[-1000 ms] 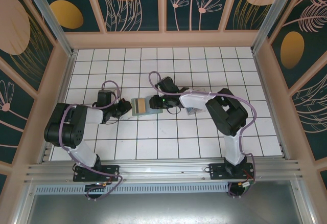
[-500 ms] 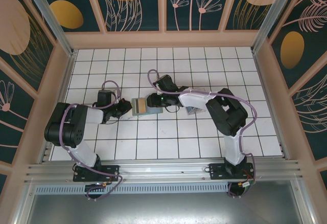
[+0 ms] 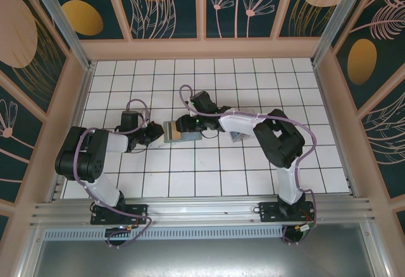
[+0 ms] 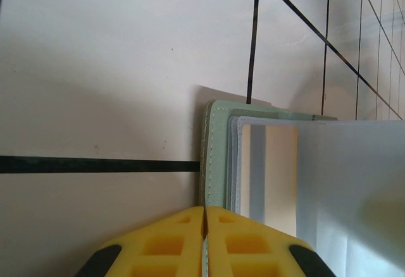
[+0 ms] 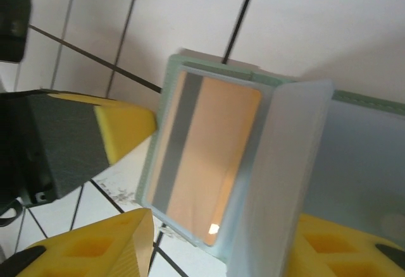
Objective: Put the credit cards into the card holder
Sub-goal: Flip over the card slot in the card holder, then pick up the credit card from the storage box.
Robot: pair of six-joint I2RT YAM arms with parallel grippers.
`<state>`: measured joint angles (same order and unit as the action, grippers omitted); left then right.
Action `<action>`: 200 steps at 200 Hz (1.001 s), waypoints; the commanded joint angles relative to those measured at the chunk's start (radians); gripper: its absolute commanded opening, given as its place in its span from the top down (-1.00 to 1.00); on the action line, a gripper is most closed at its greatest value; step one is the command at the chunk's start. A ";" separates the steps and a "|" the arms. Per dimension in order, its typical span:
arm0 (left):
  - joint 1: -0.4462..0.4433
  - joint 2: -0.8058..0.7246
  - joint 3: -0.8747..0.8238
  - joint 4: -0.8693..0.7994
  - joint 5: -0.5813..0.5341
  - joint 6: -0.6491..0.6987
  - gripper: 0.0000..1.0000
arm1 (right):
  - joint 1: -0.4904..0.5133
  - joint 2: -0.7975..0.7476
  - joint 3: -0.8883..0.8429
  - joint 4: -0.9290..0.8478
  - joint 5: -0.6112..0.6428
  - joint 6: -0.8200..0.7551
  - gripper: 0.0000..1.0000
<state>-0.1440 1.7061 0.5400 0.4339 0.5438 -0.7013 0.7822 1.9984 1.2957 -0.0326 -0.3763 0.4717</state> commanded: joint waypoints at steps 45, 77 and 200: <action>-0.028 0.070 -0.021 -0.196 -0.088 0.020 0.67 | -0.006 0.047 -0.019 0.176 -0.144 0.064 0.14; -0.028 0.071 -0.035 -0.176 -0.083 0.007 0.63 | -0.012 0.060 -0.039 0.217 -0.172 0.087 0.21; -0.027 -0.043 -0.027 -0.229 -0.154 0.011 0.35 | -0.063 -0.276 -0.095 -0.152 0.281 -0.066 0.07</action>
<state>-0.1680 1.6627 0.5510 0.3931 0.5091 -0.7021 0.7685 1.8870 1.2144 -0.0376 -0.2985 0.4820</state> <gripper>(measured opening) 0.290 0.448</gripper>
